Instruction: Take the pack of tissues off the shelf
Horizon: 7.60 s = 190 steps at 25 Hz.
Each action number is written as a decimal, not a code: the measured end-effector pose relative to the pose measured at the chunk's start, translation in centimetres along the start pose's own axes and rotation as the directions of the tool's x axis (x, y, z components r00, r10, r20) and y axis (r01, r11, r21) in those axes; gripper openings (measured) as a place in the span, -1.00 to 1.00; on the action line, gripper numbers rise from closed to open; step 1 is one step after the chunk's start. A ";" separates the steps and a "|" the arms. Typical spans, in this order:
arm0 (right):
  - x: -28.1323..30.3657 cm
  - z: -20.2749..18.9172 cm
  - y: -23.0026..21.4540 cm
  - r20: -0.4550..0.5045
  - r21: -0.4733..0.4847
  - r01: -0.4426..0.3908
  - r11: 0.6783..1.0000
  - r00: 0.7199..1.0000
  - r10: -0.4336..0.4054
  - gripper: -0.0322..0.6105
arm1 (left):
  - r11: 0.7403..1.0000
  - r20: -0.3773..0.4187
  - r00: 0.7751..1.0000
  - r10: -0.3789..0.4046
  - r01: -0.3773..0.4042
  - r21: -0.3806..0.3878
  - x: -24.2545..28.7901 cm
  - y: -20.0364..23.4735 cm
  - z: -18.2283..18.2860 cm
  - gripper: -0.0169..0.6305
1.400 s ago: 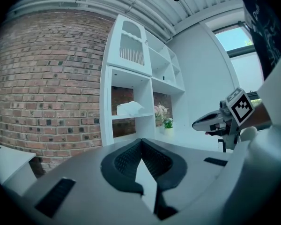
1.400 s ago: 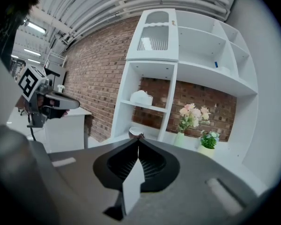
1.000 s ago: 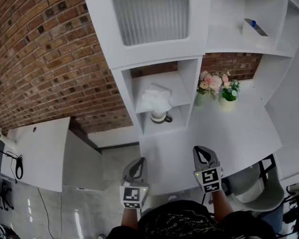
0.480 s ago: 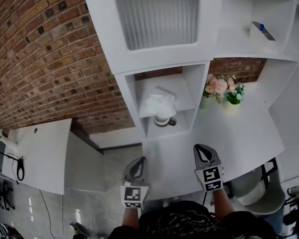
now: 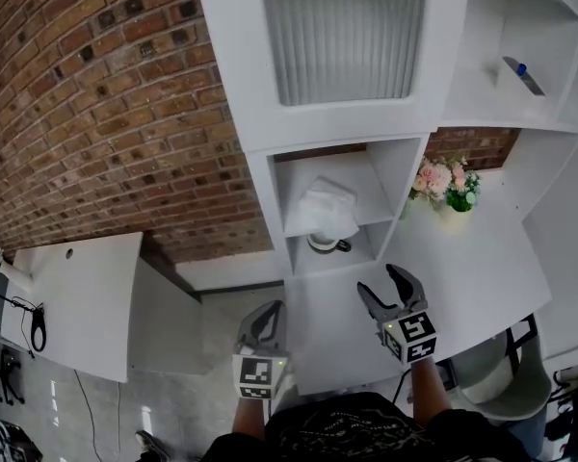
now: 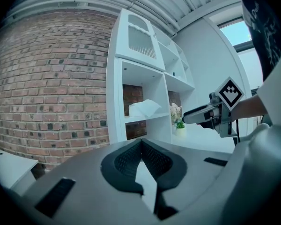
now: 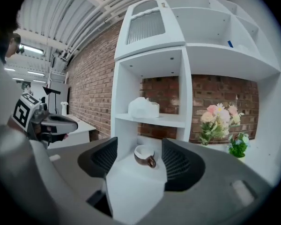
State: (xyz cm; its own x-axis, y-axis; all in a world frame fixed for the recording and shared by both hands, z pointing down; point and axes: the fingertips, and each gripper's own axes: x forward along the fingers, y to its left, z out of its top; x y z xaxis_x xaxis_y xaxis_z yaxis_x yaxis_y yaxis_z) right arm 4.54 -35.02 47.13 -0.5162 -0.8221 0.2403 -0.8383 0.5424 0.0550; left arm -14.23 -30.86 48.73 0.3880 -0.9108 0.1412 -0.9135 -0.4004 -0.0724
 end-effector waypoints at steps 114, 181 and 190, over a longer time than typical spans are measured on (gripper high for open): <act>1.0 1.2 1.2 -0.197 -0.153 -0.177 0.972 0.970 0.146 0.02 | 0.991 -0.033 0.993 -0.116 0.113 -0.075 0.6 -5.0 -1.7 -0.92; -4.1 -17.2 0.7 -0.422 0.045 -0.103 0.994 0.899 0.112 0.01 | 0.994 -0.115 0.990 -0.078 0.069 -0.082 -0.1 -9.2 -5.2 -0.92; -4.0 -19.7 0.1 -0.455 0.066 -0.085 0.994 0.884 0.106 0.01 | 0.994 -0.118 0.990 -0.075 0.066 -0.082 0.2 -9.6 -5.4 -0.92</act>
State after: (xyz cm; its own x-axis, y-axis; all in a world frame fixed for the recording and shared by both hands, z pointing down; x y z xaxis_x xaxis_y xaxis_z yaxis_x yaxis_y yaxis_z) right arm 9.97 -28.32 65.25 -0.4653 -0.5903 0.6595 -0.8010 0.5979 -0.0300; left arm -5.99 -26.67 54.76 0.4385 -0.8599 0.2613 -0.8929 -0.4498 0.0181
